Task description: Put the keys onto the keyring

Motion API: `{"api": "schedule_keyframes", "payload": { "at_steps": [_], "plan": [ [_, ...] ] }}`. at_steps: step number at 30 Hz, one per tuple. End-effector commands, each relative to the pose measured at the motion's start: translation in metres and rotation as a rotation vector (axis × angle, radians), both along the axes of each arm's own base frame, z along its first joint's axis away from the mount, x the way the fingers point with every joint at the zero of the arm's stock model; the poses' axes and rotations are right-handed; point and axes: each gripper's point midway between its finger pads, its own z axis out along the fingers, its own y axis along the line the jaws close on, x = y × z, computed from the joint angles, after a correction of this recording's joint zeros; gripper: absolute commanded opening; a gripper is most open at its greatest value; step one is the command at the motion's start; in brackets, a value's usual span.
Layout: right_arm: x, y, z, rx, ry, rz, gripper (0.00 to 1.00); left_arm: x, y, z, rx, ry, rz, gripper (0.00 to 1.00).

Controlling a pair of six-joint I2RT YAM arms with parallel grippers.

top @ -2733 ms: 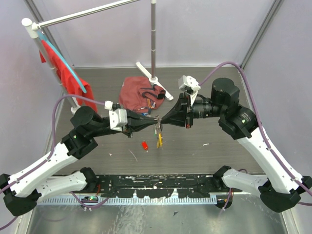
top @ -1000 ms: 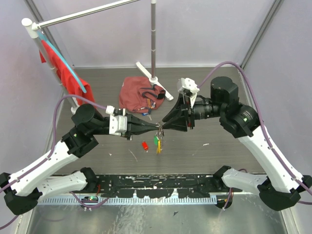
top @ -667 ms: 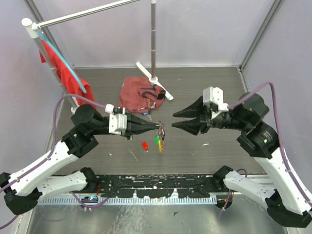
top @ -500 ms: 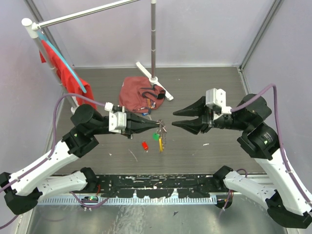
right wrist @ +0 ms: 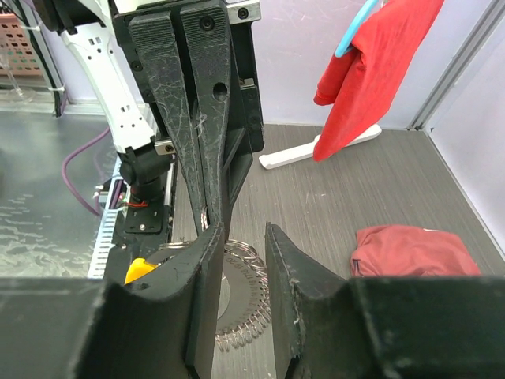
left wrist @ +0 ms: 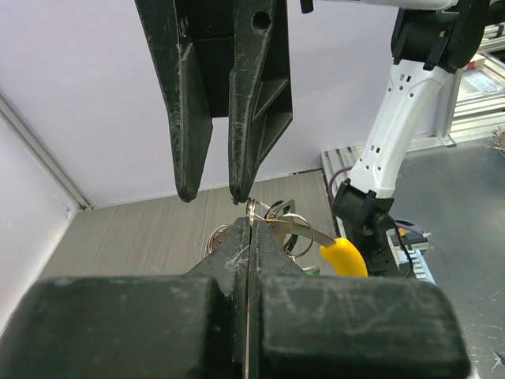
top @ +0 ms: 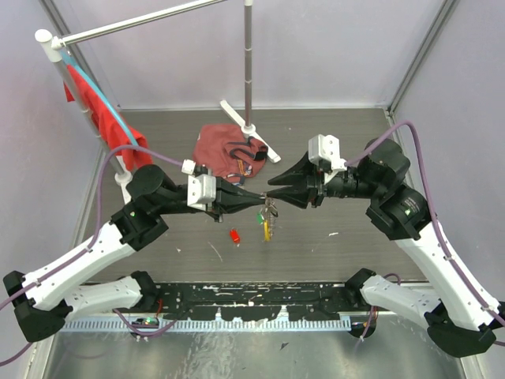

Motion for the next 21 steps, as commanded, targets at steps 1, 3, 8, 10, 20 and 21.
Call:
{"api": "schedule_keyframes", "payload": {
  "at_steps": [1, 3, 8, 10, 20, 21],
  "plan": [
    [-0.009, -0.003, 0.013, 0.027, -0.056, 0.037, 0.34, -0.005, 0.006, 0.037, -0.094, -0.061, -0.003, 0.00],
    [-0.009, -0.003, 0.012, 0.025, -0.058, 0.030, 0.34, -0.005, 0.006, 0.037, -0.096, -0.063, 0.002, 0.00],
    [-0.013, -0.008, 0.015, 0.032, -0.078, 0.021, 0.34, -0.003, 0.007, 0.036, -0.096, -0.059, 0.019, 0.00],
    [-0.014, -0.008, 0.016, 0.033, -0.078, 0.029, 0.34, -0.002, 0.008, 0.035, -0.095, -0.058, 0.021, 0.00],
    [-0.013, 0.000, 0.002, -0.007, -0.017, 0.077, 0.32, -0.004, 0.007, 0.036, -0.095, -0.062, 0.011, 0.00],
    [-0.013, 0.000, 0.002, -0.010, -0.016, 0.077, 0.31, -0.004, 0.007, 0.037, -0.097, -0.063, 0.011, 0.00]
  ]
}}
